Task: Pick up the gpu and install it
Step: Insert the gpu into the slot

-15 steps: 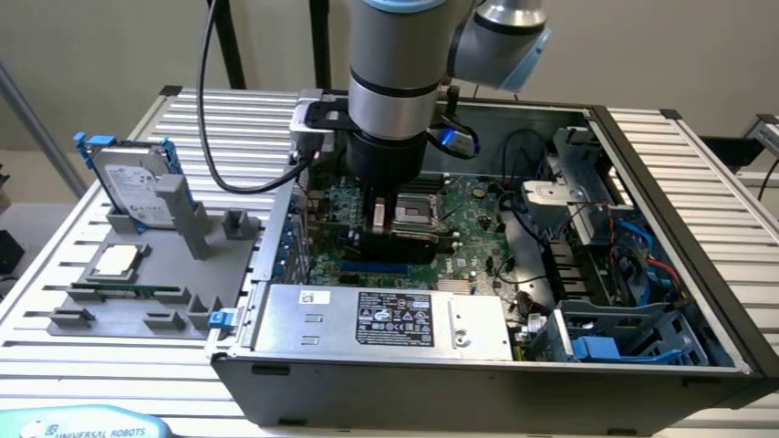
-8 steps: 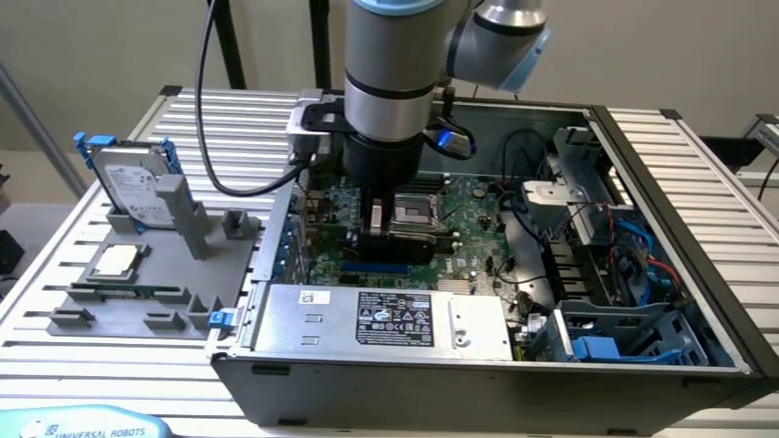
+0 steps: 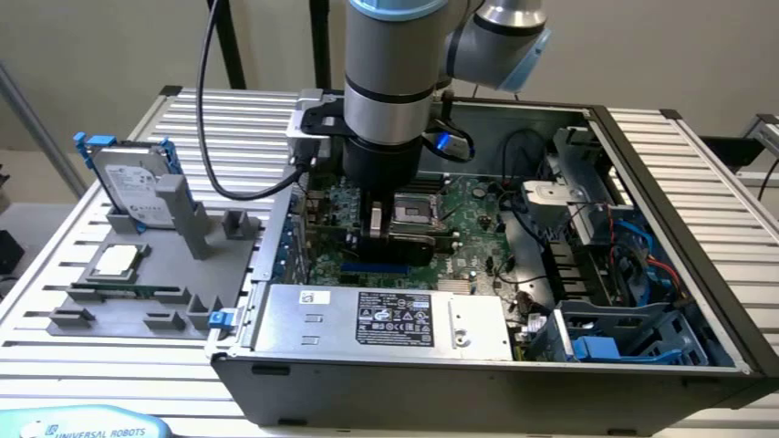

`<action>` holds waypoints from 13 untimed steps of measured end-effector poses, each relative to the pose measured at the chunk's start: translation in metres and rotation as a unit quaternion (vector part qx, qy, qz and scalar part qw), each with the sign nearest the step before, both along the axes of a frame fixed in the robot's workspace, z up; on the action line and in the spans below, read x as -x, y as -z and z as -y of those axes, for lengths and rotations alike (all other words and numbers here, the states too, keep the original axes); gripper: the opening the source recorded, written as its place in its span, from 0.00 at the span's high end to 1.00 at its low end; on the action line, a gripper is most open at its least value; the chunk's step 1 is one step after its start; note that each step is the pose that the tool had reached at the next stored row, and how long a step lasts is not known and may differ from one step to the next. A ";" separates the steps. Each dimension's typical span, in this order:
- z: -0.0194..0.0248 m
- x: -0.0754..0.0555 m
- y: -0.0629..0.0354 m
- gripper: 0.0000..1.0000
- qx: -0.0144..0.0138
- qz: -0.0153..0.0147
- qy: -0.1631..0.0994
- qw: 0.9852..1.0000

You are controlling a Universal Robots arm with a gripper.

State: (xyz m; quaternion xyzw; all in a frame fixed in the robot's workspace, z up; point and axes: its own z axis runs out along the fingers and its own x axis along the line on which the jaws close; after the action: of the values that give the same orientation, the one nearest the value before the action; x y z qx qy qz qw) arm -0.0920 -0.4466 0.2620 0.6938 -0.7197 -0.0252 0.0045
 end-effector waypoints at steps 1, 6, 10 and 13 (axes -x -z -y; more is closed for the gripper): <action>0.0000 0.000 0.0008 0.73 0.000 0.000 0.000 1.000; 0.0000 0.000 0.0028 0.73 0.000 0.000 0.000 1.000; 0.0000 0.000 0.0045 0.73 0.000 0.000 -0.001 1.000; -0.0001 0.000 0.0050 0.73 0.000 0.000 -0.002 1.000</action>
State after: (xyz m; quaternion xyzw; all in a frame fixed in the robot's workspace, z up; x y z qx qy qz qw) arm -0.0920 -0.4466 0.2570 0.6951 -0.7184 -0.0252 0.0047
